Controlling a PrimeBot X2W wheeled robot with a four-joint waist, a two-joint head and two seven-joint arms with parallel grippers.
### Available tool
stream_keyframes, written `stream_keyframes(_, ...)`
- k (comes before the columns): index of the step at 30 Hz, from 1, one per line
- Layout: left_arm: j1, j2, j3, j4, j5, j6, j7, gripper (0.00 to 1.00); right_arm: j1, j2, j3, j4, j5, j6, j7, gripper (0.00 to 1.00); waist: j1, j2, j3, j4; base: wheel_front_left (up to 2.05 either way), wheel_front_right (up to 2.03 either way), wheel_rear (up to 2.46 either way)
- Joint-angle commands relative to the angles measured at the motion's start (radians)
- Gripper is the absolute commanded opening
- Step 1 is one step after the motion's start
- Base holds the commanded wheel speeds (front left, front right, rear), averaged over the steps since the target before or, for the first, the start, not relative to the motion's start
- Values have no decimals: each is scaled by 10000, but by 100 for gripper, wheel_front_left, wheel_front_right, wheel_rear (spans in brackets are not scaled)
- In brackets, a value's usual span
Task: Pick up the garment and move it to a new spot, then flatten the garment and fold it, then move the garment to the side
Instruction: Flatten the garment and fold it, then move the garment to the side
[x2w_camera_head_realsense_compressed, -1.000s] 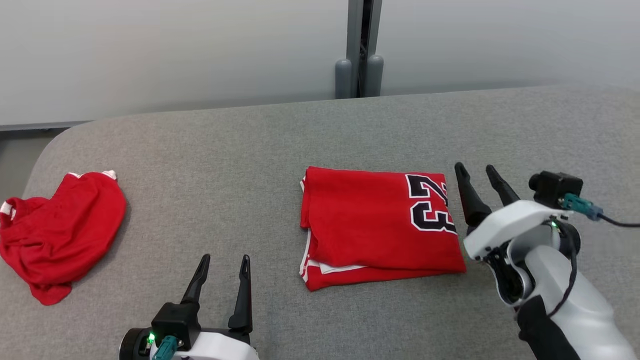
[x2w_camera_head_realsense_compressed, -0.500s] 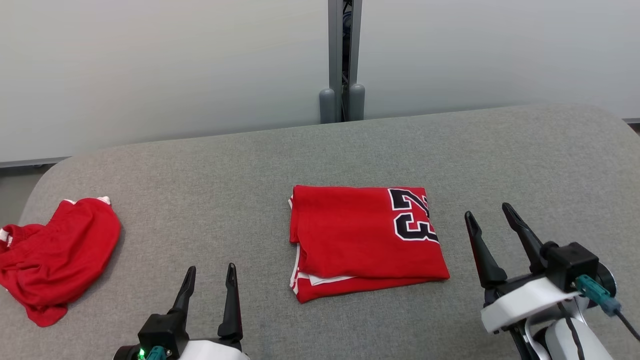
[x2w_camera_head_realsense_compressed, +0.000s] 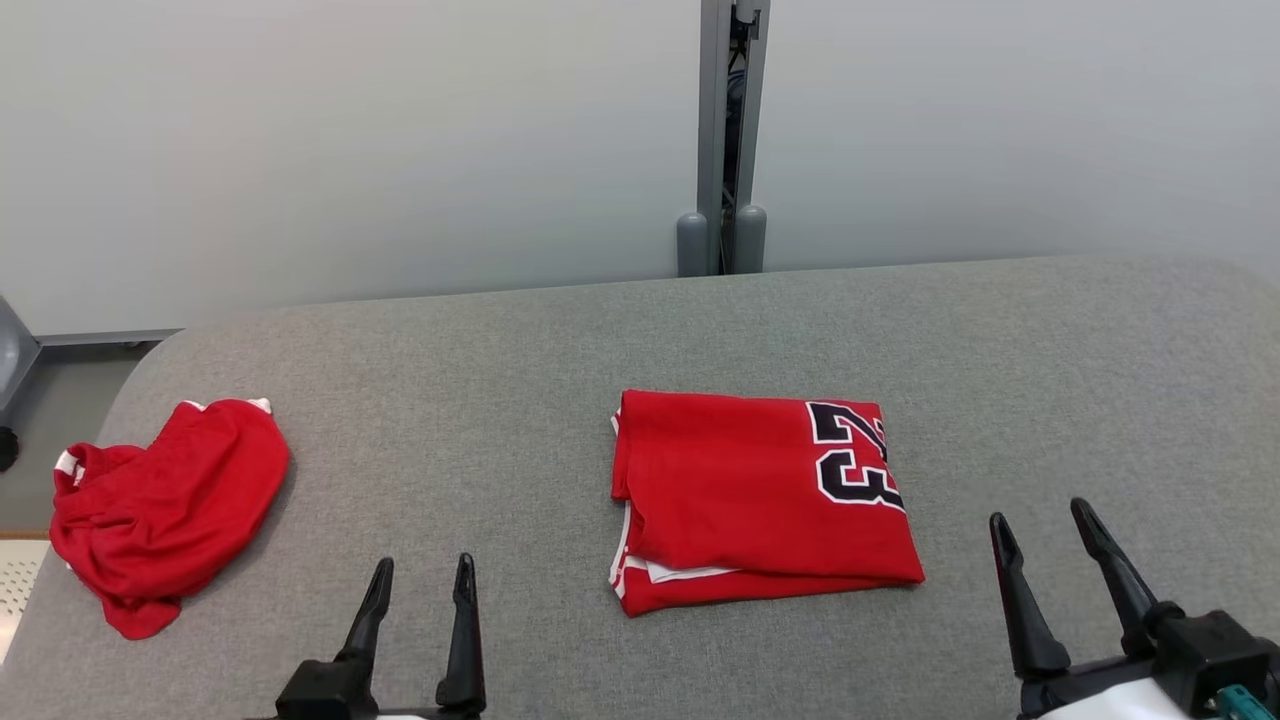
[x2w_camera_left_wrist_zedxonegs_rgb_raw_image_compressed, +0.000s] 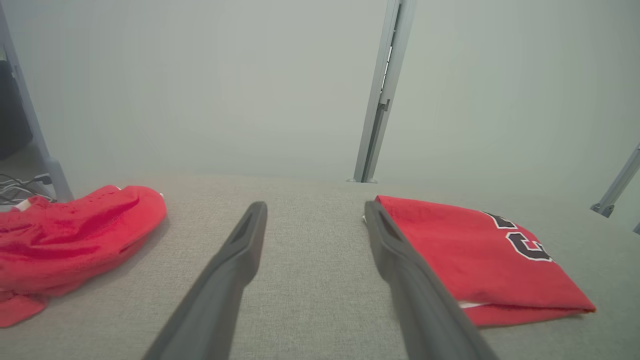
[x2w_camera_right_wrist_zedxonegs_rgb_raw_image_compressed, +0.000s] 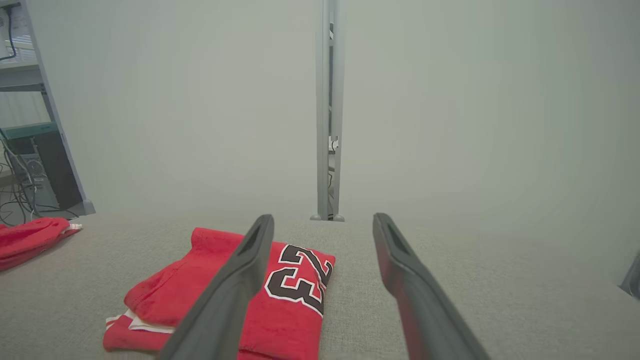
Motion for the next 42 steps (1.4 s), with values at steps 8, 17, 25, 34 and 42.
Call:
stream_keyframes(8, 350, 36, 39, -78, 395, -106, -42, 100, 464, 175, 145, -26, 52, -3, -7, 100, 0, 0, -159, 216, 0, 0, 0)
stream_keyframes(17, 308, 34, 2, -149, 345, -181, -42, 100, 399, 194, 153, -13, -82, -3, -7, 100, 0, 0, -184, 357, 0, 0, 0)
stream_keyframes(25, 186, 34, -79, -196, 526, -202, -42, 100, 145, 137, 338, 429, 82, -3, -7, 100, 0, 0, -84, 479, 0, 0, 0)
stream_keyframes(34, 12, 37, -214, -395, 598, -300, -40, 100, -1568, -331, 1503, 3435, 3785, -1, -7, 100, 0, 0, 290, 842, 0, 0, 0)
stream_keyframes(42, -195, 33, -382, -422, 594, -261, -40, 100, -3446, -1239, 2248, 5526, 7043, -1, 637, 100, 0, 0, 777, 1313, 0, 0, 0)
